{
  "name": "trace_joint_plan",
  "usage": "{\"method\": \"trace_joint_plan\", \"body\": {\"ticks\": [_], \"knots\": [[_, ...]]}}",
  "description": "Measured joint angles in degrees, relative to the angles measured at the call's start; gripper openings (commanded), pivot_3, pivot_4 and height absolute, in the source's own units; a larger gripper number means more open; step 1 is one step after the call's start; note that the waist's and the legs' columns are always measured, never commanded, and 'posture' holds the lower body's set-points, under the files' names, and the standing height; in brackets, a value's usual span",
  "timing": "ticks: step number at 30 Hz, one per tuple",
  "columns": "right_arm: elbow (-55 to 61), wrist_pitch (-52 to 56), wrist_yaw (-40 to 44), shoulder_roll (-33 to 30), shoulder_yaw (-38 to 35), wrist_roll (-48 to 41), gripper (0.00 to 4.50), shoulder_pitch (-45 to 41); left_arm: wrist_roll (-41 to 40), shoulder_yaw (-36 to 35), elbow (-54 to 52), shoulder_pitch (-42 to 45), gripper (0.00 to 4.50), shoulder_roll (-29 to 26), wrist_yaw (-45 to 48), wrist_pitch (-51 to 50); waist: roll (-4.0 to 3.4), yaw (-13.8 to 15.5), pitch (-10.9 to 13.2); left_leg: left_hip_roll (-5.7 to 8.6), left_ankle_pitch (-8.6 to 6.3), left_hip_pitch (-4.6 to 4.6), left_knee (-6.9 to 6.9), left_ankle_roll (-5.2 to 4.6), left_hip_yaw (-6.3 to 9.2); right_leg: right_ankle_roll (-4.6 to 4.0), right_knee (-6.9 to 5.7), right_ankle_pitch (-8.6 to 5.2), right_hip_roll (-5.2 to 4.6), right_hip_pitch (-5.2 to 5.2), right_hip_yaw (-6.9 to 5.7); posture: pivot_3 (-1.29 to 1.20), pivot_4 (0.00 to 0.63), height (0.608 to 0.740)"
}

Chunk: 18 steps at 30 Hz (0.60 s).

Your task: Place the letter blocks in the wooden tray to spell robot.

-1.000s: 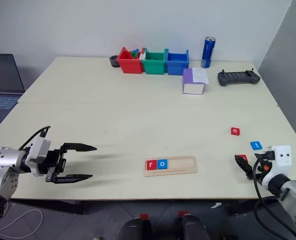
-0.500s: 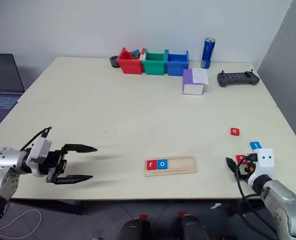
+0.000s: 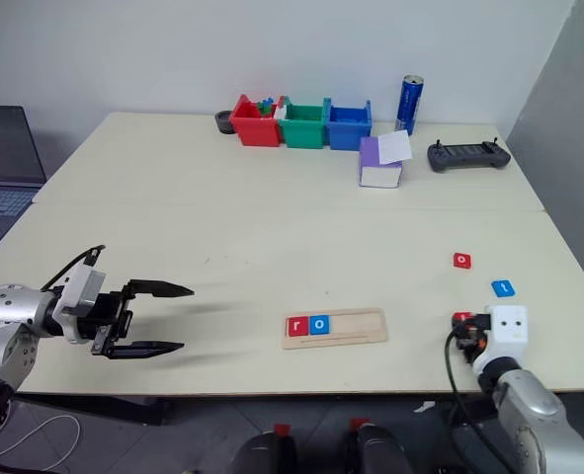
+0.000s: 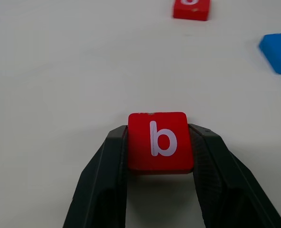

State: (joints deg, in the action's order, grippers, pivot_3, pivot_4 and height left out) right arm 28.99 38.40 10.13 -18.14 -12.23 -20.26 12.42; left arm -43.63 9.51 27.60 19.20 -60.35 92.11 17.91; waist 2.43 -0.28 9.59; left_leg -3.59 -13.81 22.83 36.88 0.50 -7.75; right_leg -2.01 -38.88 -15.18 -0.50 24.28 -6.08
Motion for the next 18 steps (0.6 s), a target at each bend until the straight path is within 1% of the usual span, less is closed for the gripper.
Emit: {"method": "trace_joint_plan", "body": {"ticks": [4,8,10,11,13,16,18], "knots": [[2.42,2.93,-1.91,1.69,3.79,1.14,1.46,-1.26,0.09,0.27,0.37,0.10,4.50,-0.15,0.00,0.11,0.01,-0.05,0.00,0.00,0.00,-0.01,0.01,0.00,0.01,0.00,-0.01,0.00,0.00,0.00,-0.01,0.00,0.150,0.740],[2.65,4.30,-2.42,2.37,5.60,1.28,1.46,-2.40,0.09,0.27,1.12,0.47,4.50,-0.14,0.01,0.42,0.03,0.01,-0.01,0.00,0.00,0.00,0.01,0.00,0.01,-0.01,-0.01,-0.01,0.00,0.00,-0.02,0.00,0.150,0.740],[2.83,4.67,-2.39,2.35,5.64,1.28,2.21,-2.41,0.10,0.29,1.28,0.91,4.50,-0.14,0.01,0.50,0.05,0.01,-0.03,0.00,0.00,0.01,0.01,0.00,0.01,-0.01,-0.01,-0.01,0.00,0.00,-0.01,0.00,0.150,0.740],[2.97,4.85,-2.11,2.19,5.77,1.23,2.50,-2.42,0.11,0.30,1.32,1.08,4.50,-0.14,0.00,0.67,0.06,0.01,-0.04,0.00,0.00,0.01,0.01,0.00,0.01,-0.01,0.00,-0.01,0.00,0.00,-0.01,0.00,0.150,0.740],[3.53,5.54,-1.53,1.50,5.93,1.17,3.21,-2.53,0.13,0.35,1.47,1.19,4.50,-0.15,0.00,1.14,0.06,0.01,-0.04,0.00,0.00,0.00,0.01,0.00,0.00,-0.01,-0.01,-0.01,0.00,0.00,-0.01,0.00,0.150,0.740],[4.53,8.18,0.14,-0.83,5.80,0.46,4.22,-3.56,0.16,1.35,2.04,1.20,4.50,-0.23,0.00,1.31,0.05,0.02,-0.03,0.01,0.00,0.01,0.04,0.00,0.00,-0.01,-0.01,0.00,-0.01,0.00,0.00,0.00,0.150,0.740],[4.62,10.65,2.31,-3.37,3.84,-1.68,4.22,-4.74,0.18,1.53,2.29,1.20,4.50,-0.24,0.00,1.36,0.04,0.15,-0.01,0.03,0.00,0.03,0.07,0.00,0.00,-0.01,-0.01,0.00,-0.01,0.00,0.00,0.00,0.150,0.740]]}}
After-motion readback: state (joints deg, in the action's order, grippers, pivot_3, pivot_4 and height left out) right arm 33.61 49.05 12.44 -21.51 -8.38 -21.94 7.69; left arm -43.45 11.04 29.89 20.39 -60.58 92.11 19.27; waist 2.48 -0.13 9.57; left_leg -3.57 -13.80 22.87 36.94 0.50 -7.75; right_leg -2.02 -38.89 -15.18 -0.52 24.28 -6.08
